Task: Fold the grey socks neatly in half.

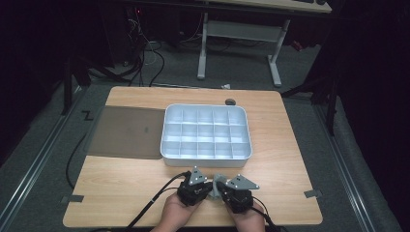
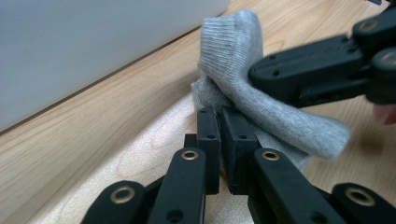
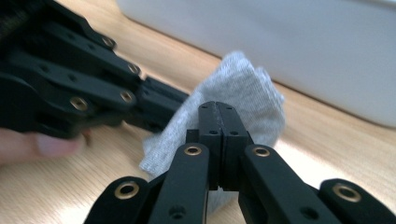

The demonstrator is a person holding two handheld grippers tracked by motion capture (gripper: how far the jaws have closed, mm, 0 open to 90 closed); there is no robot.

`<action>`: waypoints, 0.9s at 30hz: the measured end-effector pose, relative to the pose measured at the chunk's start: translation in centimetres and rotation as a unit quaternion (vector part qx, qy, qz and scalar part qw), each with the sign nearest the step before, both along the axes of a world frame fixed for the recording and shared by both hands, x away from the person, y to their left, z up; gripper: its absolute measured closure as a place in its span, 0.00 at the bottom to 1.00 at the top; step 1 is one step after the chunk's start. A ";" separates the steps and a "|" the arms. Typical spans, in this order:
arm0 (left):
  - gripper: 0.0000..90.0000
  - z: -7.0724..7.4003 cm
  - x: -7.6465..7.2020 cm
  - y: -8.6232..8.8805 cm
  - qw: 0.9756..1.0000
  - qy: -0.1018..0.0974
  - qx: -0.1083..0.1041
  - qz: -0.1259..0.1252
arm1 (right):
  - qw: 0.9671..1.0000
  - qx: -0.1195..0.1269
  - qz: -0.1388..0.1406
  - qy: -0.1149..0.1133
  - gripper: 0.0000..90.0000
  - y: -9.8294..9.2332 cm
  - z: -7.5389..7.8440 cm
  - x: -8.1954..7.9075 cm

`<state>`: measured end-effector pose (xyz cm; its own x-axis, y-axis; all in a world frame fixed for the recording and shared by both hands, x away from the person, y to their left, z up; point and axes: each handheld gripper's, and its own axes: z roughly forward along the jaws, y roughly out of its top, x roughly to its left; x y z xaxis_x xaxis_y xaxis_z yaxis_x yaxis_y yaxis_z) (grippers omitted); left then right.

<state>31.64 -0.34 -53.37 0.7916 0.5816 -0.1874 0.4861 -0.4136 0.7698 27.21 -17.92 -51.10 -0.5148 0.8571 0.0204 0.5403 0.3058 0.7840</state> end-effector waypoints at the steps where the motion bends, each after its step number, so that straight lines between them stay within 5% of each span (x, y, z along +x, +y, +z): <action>1: 0.96 0.0 0.0 0.0 1.000 -0.001 0.002 -0.002 | 1.000 0.001 -0.001 0.001 1.00 0.1 0.0 0.0; 17: 0.95 0.0 0.6 0.7 0.999 0.039 -0.007 -0.007 | 0.999 -0.034 0.012 0.000 1.00 0.6 -0.7 0.3; 27: 0.91 0.1 0.4 1.9 0.999 0.038 -0.030 0.009 | 0.999 -0.046 0.019 -0.003 1.00 1.0 -0.7 0.4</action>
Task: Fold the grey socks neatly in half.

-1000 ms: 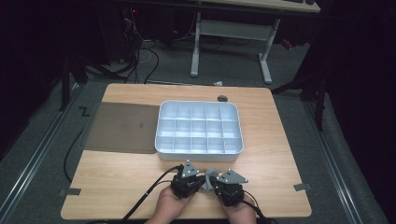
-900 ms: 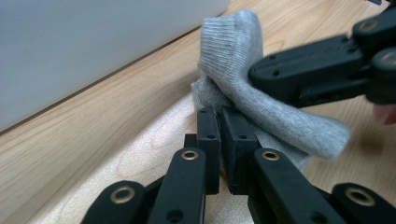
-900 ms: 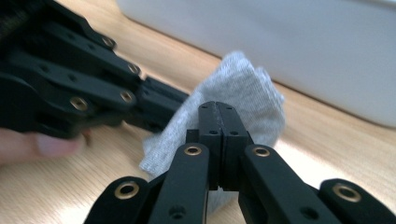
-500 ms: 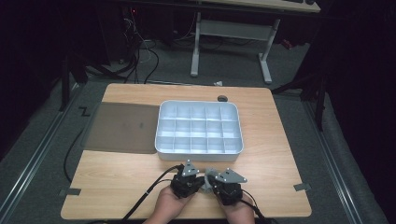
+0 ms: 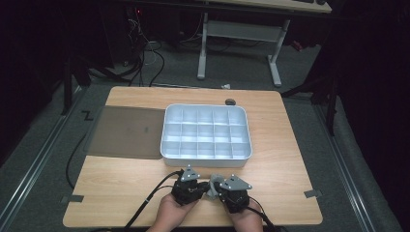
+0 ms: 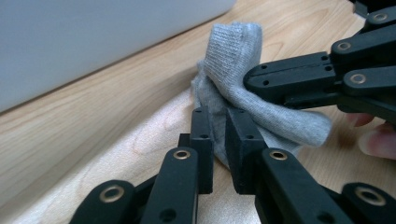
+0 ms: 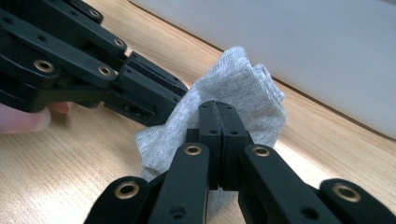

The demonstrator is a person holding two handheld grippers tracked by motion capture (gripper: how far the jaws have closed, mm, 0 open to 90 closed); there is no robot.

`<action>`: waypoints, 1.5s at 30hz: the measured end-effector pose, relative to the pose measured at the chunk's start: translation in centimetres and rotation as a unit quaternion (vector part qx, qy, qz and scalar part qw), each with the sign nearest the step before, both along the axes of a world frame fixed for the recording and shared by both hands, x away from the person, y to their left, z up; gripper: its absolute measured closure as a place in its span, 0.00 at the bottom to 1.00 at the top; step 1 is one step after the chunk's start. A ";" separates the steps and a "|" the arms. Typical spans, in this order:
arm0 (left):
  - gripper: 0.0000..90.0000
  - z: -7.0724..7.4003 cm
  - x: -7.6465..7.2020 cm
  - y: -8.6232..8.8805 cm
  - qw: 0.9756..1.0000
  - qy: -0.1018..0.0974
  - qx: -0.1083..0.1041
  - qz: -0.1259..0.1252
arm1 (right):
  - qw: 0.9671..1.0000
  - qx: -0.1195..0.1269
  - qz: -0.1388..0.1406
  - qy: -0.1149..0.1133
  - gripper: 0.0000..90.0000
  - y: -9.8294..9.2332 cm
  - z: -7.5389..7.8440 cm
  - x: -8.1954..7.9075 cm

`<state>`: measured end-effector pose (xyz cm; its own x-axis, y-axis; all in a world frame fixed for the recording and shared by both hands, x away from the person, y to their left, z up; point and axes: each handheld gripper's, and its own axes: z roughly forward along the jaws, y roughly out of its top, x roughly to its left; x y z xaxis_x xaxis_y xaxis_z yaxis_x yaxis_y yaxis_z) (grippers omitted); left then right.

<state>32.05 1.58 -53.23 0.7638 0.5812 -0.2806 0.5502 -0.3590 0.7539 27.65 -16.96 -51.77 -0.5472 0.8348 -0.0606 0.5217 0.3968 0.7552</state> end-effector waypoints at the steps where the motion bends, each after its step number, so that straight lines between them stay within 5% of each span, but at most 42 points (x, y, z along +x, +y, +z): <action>1: 0.91 0.1 0.0 0.1 1.000 -0.002 0.000 0.003 | 1.000 0.000 0.001 0.000 1.00 0.0 0.0 0.0; 9: 0.91 0.9 0.1 0.7 0.999 -0.019 -0.031 0.031 | 1.000 -0.006 0.005 -0.003 1.00 0.3 -0.1 0.1; 15: 0.80 1.6 0.1 0.1 0.997 -0.030 -0.061 0.034 | 1.000 -0.009 0.007 -0.002 1.00 0.4 -0.1 0.1; 23: 0.88 0.9 0.1 -0.7 0.998 -0.045 -0.011 0.044 | 1.000 -0.010 0.009 -0.001 1.00 0.4 -0.2 0.1; 29: 0.94 0.4 0.2 -0.3 0.998 -0.033 0.009 0.049 | 1.000 0.026 -0.002 0.001 0.95 -0.2 0.4 -0.2; 31: 0.95 -0.1 0.3 -0.5 0.998 -0.016 0.040 0.045 | 0.999 0.036 -0.006 0.004 0.92 -0.6 0.6 -0.4; 33: 0.99 0.0 0.0 -0.5 0.998 -0.032 0.033 0.042 | 0.999 0.043 -0.016 0.009 0.90 -1.1 0.7 -0.5; 39: 0.96 0.3 0.0 -0.2 0.999 -0.029 0.014 0.040 | 0.999 0.040 -0.020 0.024 0.87 -1.5 0.2 -0.5; 45: 0.98 0.1 -0.3 -0.5 0.999 -0.035 0.030 0.022 | 0.999 0.044 -0.018 0.015 0.85 -1.2 0.5 -0.4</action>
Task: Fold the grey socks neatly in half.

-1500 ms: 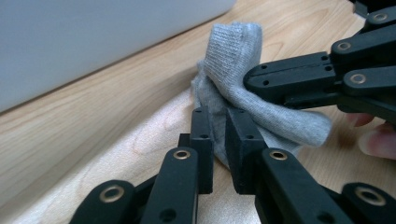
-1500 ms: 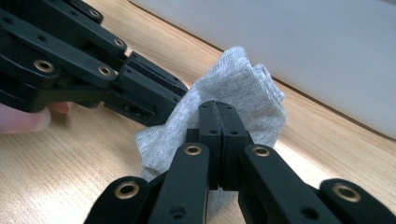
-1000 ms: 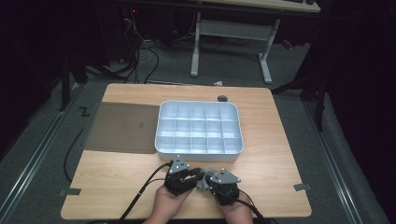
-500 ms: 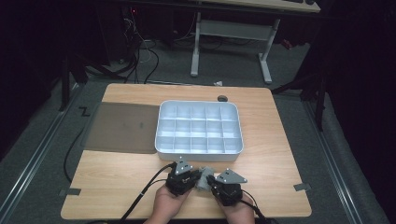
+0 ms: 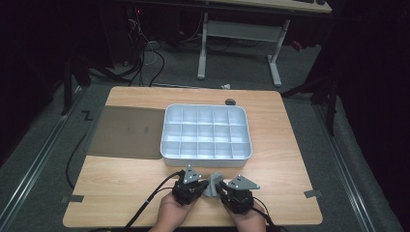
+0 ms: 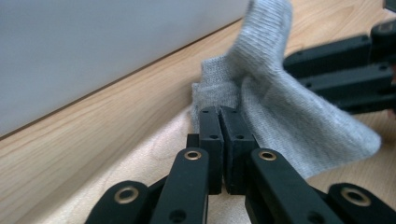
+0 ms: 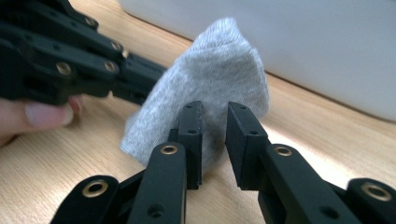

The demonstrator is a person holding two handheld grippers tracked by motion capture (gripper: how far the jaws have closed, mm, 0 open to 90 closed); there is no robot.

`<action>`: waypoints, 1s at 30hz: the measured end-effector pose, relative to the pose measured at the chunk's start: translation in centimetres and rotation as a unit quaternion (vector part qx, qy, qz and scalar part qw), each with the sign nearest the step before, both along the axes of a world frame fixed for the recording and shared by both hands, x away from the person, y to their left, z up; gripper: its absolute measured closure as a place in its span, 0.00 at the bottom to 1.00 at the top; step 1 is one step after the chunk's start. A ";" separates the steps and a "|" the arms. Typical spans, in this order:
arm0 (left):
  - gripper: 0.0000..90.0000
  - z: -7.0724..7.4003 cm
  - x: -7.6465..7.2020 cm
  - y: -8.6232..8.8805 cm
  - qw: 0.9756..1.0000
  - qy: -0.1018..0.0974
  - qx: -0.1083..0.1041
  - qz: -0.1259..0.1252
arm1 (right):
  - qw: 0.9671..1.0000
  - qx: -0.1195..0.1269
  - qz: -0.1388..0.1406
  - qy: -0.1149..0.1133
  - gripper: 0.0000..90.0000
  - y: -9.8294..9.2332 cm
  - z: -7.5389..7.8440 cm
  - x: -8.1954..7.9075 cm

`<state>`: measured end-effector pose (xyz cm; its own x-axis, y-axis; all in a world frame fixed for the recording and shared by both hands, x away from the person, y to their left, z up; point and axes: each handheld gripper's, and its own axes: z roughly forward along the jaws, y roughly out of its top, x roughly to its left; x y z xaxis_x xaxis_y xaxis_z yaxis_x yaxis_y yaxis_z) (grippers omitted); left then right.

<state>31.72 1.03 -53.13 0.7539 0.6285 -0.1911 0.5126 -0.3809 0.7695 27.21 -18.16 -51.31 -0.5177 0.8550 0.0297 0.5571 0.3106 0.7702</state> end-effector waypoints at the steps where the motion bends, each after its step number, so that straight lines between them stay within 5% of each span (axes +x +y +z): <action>1: 0.98 0.0 0.0 -0.1 1.000 0.001 -0.002 0.001 | 1.000 0.002 -0.002 -0.003 0.85 0.0 0.2 0.0; 6: 0.95 0.1 -0.3 -0.4 1.000 -0.005 0.007 -0.007 | 1.000 0.015 -0.001 -0.024 0.85 0.2 1.2 -0.4; 12: 0.94 1.1 -1.4 1.0 1.000 -0.001 -0.023 -0.020 | 1.000 0.003 0.003 -0.019 0.85 0.5 1.0 -0.2; 25: 0.96 0.0 -1.3 -0.6 1.000 0.002 0.001 -0.028 | 1.000 0.005 0.021 -0.016 0.90 1.2 1.1 -1.6; 30: 0.95 0.0 -0.8 -0.4 0.999 0.019 0.002 -0.030 | 1.000 0.000 0.022 -0.018 0.90 1.5 0.6 -1.8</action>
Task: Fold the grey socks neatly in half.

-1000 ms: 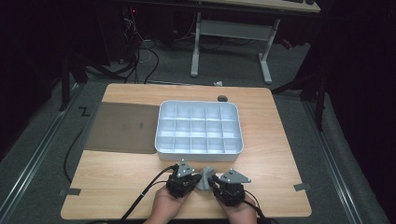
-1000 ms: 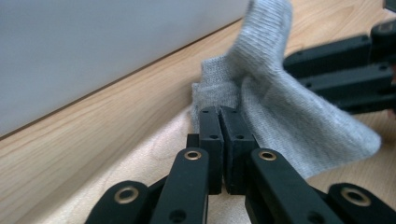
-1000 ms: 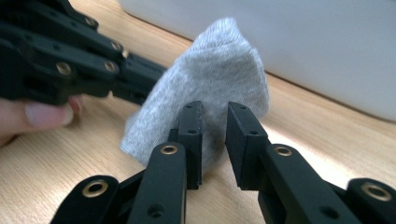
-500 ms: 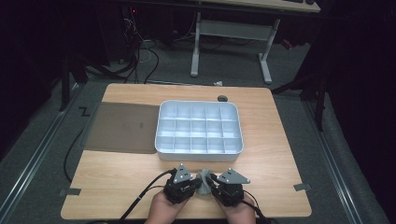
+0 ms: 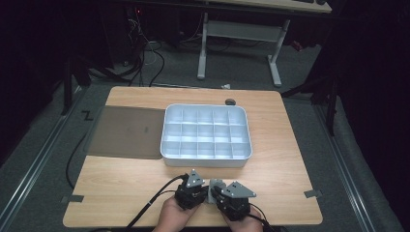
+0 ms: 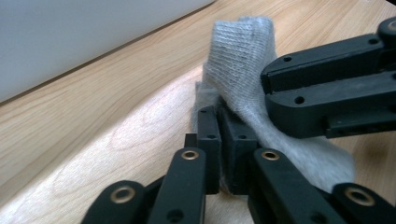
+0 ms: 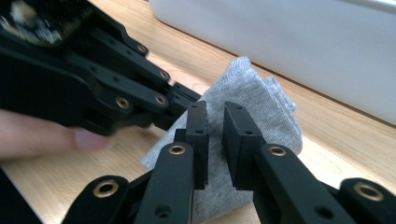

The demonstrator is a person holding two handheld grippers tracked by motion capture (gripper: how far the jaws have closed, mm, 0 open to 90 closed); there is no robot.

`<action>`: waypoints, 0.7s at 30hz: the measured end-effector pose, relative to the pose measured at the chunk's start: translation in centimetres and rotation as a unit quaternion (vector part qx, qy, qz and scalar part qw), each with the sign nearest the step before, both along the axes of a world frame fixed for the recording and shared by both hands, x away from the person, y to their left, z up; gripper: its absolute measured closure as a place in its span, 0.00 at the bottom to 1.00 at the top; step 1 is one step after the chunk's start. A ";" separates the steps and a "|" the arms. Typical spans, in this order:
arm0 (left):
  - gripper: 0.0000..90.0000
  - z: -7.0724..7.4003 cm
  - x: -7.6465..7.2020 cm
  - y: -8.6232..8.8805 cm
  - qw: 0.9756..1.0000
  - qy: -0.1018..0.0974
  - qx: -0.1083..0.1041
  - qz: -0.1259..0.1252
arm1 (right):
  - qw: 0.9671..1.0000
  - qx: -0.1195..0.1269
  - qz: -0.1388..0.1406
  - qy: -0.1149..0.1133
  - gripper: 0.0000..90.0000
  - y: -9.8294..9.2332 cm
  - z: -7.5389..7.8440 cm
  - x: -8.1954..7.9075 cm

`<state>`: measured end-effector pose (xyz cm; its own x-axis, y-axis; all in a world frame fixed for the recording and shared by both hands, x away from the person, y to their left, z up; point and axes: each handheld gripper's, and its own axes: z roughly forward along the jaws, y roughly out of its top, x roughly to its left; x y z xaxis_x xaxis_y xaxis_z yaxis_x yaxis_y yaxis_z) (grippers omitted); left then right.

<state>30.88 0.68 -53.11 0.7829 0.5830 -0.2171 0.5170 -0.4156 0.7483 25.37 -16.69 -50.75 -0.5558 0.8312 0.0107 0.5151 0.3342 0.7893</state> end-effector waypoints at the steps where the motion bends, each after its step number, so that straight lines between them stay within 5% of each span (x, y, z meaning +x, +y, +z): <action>1: 0.91 0.1 0.0 0.2 1.000 0.001 0.003 0.003 | 1.000 -0.003 0.000 0.002 0.90 0.0 -0.1 0.1; 11: 0.93 0.2 -0.1 2.7 1.000 0.001 -0.018 0.025 | 0.999 -0.036 0.011 0.010 0.90 1.0 -1.0 0.9; 14: 0.96 -0.2 -0.1 2.4 1.000 0.005 -0.009 0.018 | 0.999 -0.036 0.012 0.008 0.90 1.2 -0.9 1.0; 21: 0.98 -0.1 -0.4 1.2 1.000 0.002 -0.005 0.002 | 1.000 0.015 -0.005 0.000 0.88 0.8 -0.2 1.0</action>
<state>30.47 1.90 -53.24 0.7801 0.5833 -0.2263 0.5215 -0.4064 0.7502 26.37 -15.91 -50.96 -0.5473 0.8362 0.0359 0.5184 0.3051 0.7988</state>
